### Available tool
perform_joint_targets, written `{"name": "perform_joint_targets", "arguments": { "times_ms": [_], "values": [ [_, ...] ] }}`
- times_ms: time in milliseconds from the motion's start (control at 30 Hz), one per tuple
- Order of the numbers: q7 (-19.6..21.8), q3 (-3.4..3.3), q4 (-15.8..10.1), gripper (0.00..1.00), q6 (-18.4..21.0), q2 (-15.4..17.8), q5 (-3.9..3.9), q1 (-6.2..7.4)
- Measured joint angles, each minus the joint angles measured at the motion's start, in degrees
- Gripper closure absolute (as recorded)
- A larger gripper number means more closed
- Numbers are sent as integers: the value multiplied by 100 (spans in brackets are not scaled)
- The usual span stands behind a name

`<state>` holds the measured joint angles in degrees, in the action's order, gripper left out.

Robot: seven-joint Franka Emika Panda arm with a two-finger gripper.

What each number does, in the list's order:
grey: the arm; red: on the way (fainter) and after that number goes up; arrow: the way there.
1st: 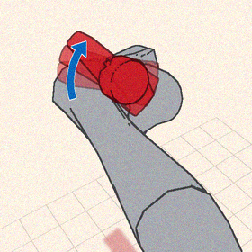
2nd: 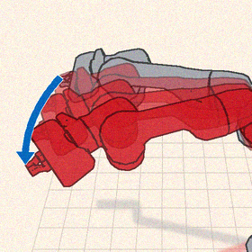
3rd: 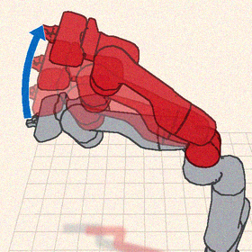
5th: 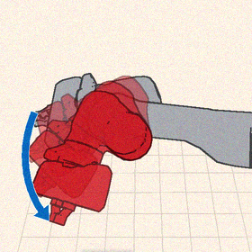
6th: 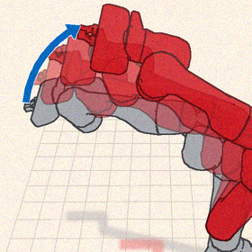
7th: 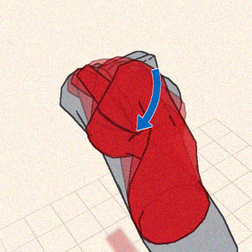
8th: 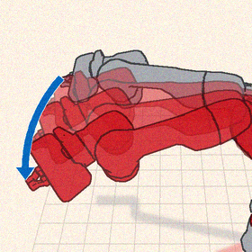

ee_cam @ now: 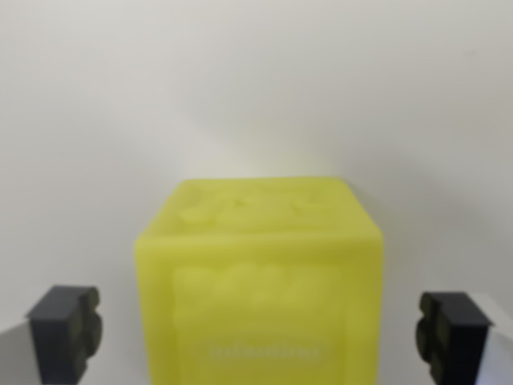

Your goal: Pick yellow cube

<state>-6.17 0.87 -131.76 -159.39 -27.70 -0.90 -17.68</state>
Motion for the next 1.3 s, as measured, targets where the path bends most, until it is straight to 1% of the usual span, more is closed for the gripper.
{"name": "perform_joint_targets", "arguments": {
  "times_ms": [400,667,700,867,1300],
  "values": [
    [0,-1,82,0,-206,-292,-36,-9],
    [0,0,89,0,-221,-313,-46,-13],
    [0,0,90,100,-221,-313,-47,-13],
    [-1,0,76,100,-194,-271,-47,-13],
    [-22,1,-18,100,41,60,-29,-10]
  ]
}}
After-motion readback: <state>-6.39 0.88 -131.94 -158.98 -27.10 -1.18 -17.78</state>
